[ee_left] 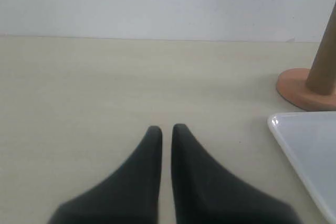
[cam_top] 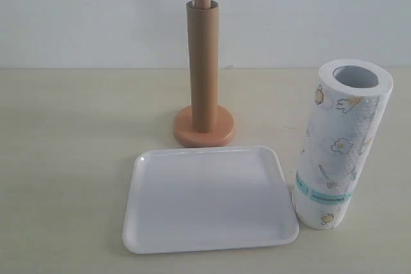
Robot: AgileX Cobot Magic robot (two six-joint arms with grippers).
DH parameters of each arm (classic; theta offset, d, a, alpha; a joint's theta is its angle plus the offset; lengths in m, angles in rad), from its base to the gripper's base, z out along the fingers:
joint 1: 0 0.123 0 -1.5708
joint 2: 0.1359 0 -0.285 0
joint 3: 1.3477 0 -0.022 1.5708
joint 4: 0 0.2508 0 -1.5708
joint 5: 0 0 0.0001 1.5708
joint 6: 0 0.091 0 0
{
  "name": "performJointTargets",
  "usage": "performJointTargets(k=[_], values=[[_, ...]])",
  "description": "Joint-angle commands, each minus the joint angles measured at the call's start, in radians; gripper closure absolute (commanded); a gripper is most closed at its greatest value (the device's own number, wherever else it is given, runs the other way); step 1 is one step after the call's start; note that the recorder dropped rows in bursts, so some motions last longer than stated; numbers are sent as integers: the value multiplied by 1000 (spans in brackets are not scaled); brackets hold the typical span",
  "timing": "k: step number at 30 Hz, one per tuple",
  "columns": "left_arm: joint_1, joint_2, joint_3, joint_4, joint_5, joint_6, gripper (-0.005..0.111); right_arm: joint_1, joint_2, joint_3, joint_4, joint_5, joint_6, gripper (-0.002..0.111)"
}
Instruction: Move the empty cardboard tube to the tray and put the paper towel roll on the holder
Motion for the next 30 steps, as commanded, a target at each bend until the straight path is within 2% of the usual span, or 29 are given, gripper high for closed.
performJointTargets(k=[1, 30], values=[[2, -4, 3, 2, -1, 4, 101, -3, -5, 0, -3, -9, 0, 108], [2, -4, 3, 24, -1, 4, 101, -3, -5, 0, -3, -9, 0, 108]])
